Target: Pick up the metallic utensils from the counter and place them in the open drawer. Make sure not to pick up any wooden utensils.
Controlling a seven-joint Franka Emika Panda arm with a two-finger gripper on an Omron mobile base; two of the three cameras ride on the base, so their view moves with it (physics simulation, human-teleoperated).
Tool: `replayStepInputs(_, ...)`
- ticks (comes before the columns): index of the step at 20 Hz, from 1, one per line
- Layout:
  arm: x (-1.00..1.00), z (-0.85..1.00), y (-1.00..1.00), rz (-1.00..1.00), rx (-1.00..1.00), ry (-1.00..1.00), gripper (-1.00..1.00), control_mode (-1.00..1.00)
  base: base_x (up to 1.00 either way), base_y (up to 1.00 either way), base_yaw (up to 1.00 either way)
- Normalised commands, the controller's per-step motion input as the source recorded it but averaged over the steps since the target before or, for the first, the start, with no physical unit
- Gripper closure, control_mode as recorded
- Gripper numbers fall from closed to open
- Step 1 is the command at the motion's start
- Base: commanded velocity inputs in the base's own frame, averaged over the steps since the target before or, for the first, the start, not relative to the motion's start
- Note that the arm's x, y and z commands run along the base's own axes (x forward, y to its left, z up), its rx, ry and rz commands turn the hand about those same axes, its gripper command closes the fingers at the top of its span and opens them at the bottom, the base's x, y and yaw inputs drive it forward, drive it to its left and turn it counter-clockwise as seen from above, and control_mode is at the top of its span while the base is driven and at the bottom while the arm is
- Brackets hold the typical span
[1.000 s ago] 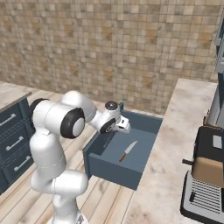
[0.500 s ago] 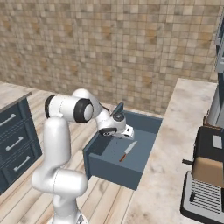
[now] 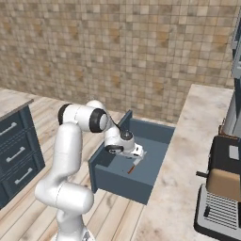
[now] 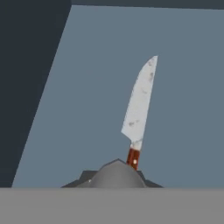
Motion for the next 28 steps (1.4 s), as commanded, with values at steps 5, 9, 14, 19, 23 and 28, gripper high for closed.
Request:
replayStepInputs(5,0.9,0.06,0.0,-0.05,0.0,0.16,1.0,-1.0,0.0,0.0,0.0)
replayStepInputs(9,0.38,-0.07,-0.01,0.0,0.0,0.12,-1.0,-1.0,0.0,0.0,0.0)
replayStepInputs(14,0.29,-0.04,0.0,0.0,0.0,0.04,-1.0,-1.0,0.0,0.0,0.0)
replayStepInputs(19,0.14,0.2,0.06,-0.04,0.0,0.01,-1.0,-1.0,0.0,0.0,0.0)
replayStepInputs(23,0.0,0.12,0.4,-0.02,-0.01,0.0,-1.0,-1.0,0.0,0.0,0.0)
replayStepInputs(28,-0.29,0.12,0.28,0.0,-0.04,0.06,-1.0,-1.0,0.0,0.0,0.0)
